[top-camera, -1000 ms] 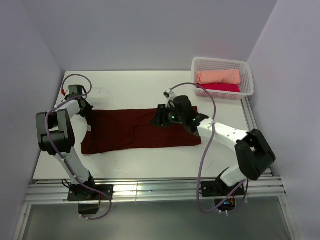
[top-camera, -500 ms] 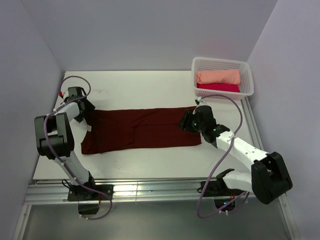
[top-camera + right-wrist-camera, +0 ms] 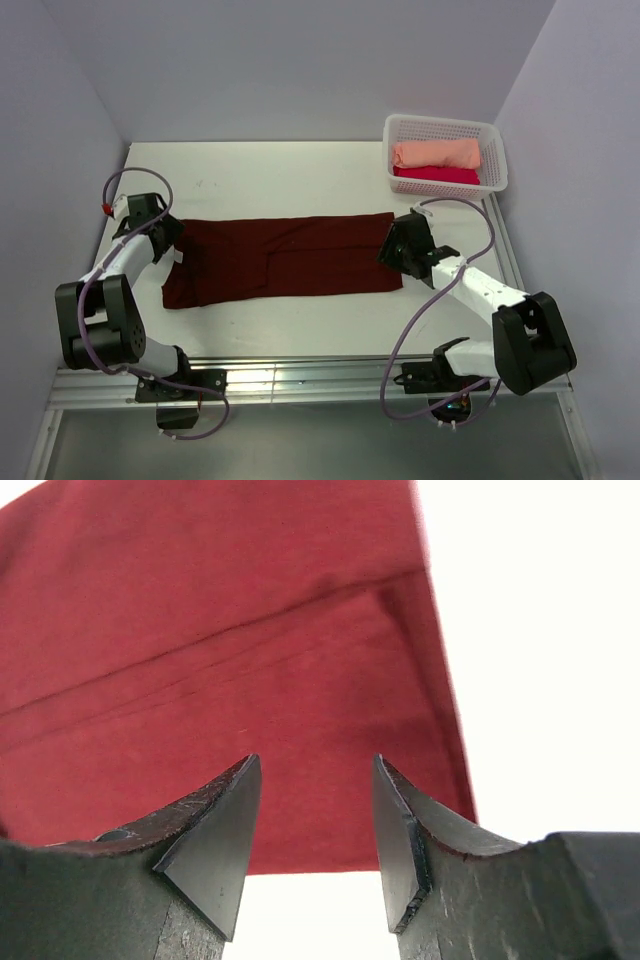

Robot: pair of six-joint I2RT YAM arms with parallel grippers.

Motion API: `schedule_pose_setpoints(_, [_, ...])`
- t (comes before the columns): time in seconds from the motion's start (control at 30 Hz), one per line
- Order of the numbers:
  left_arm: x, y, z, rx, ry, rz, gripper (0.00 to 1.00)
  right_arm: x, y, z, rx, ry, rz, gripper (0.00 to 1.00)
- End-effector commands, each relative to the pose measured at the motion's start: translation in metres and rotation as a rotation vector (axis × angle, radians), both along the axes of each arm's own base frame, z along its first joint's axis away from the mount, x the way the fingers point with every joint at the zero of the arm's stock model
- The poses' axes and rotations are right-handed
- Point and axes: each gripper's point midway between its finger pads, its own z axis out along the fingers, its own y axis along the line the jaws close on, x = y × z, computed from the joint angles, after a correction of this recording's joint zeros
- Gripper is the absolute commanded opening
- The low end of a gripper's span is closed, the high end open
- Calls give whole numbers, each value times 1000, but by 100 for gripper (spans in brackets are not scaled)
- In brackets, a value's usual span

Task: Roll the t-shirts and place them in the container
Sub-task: Fold the tshirt

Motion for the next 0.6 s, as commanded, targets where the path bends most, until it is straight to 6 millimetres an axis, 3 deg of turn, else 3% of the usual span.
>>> schedule_pose_setpoints(0.0, [-3,-5,6,-47,-52,29,74,9,-22,5,-68,1,-120,55])
schedule_pose_setpoints(0.3, [3,-7,-16,-68,-4,23,70,-9,-37,-11,-77,84,-222,50])
schedule_pose_setpoints(0.57, [22,-3,-22,-67,7,21,67,-29,-45,-32,-95,165,-270,46])
